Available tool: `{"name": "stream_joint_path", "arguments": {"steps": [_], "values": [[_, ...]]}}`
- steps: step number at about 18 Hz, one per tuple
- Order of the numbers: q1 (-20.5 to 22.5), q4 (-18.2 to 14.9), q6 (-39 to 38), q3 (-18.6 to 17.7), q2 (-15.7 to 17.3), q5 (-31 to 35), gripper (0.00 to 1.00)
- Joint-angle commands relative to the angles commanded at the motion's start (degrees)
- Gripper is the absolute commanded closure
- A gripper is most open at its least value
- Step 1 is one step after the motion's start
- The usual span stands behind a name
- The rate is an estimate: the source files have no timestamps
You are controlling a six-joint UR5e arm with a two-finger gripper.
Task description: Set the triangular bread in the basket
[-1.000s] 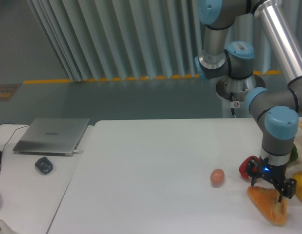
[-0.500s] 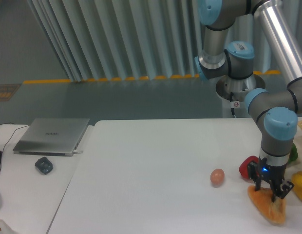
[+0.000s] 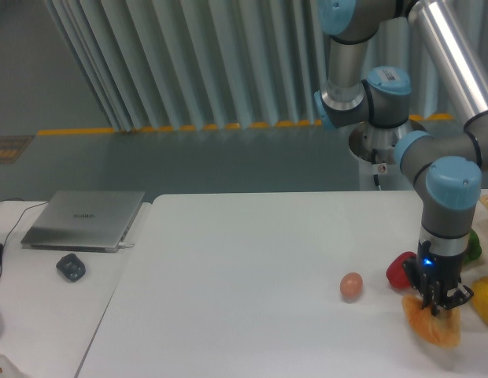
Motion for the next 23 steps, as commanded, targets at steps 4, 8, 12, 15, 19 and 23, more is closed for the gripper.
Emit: {"name": "stream_joint_path", "arguments": {"steps": [4,8,12,15,19,23], "values": [[3.06,-1.14,5.78,0.09,5.01,-2.28,0.81],[8.95,-7.81,14.56,0.0,9.22,-3.52,0.81],[15.46,-12.12,25.9,-0.09,11.08,-3.52,0.81],[19.23,-12.22,32.32,-0.18,11.08,-3.17,0.81],[24.51,-10.81,43.03,0.09,9.51,-2.29,0.81],[27.86,-4.14,48.17,-0.18,6.78,-2.29,0.81]]}}
